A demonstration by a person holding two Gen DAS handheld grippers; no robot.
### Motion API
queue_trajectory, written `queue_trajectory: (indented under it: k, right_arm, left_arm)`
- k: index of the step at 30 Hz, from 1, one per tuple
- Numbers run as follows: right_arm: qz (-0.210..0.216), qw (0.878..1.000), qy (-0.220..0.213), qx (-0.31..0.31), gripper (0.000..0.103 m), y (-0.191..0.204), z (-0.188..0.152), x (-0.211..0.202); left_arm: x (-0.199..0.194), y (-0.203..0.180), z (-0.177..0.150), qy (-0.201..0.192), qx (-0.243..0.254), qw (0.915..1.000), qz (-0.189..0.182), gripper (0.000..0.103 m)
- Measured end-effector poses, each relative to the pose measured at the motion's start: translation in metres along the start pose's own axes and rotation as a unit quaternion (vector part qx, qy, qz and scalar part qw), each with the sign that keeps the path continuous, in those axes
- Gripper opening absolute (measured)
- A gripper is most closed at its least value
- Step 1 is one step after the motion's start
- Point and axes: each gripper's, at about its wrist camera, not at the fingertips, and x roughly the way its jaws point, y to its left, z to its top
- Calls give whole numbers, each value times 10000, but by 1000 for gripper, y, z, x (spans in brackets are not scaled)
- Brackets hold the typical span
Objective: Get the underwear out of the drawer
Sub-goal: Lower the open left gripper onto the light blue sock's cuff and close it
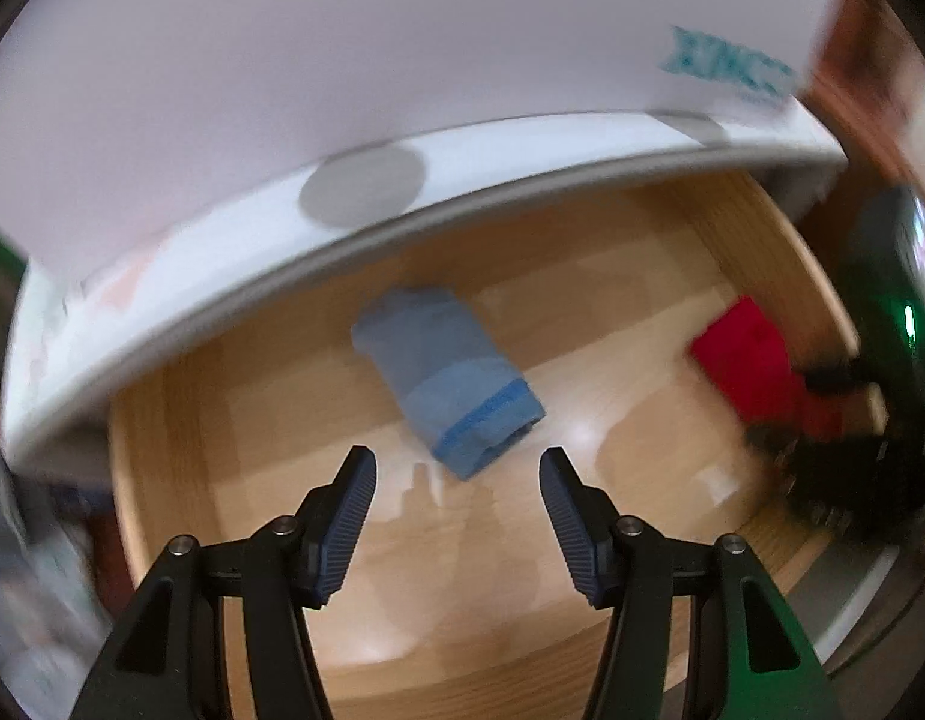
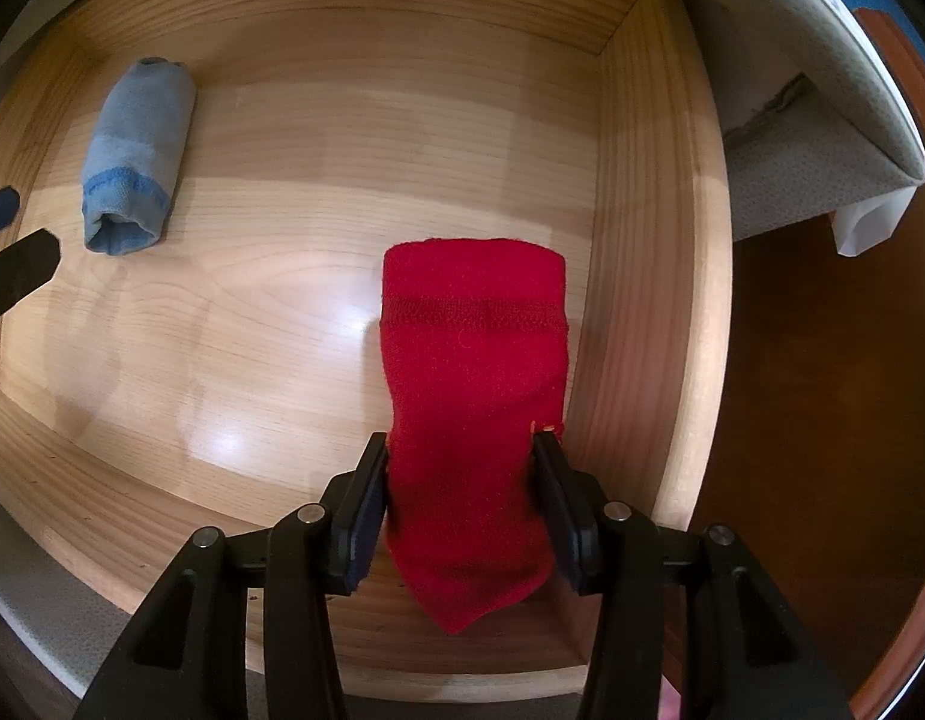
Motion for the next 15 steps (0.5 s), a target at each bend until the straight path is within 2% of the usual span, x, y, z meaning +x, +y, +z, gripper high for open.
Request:
queue_trajectory:
  k: [4,8,15]
  right_arm:
    - [3,10000,3,6,46,0,-2,1]
    - [5,10000,4,12,46,1,-2,1]
    - [19,10000,-2,16,46,9,-3,5]
  left_arm:
    - [-1,-3,-3,10,748,9972,62,58]
    - [3,-11,0,8,1374,9904,179,58]
    - [12,-23,-2,90,2459,9692,88,58]
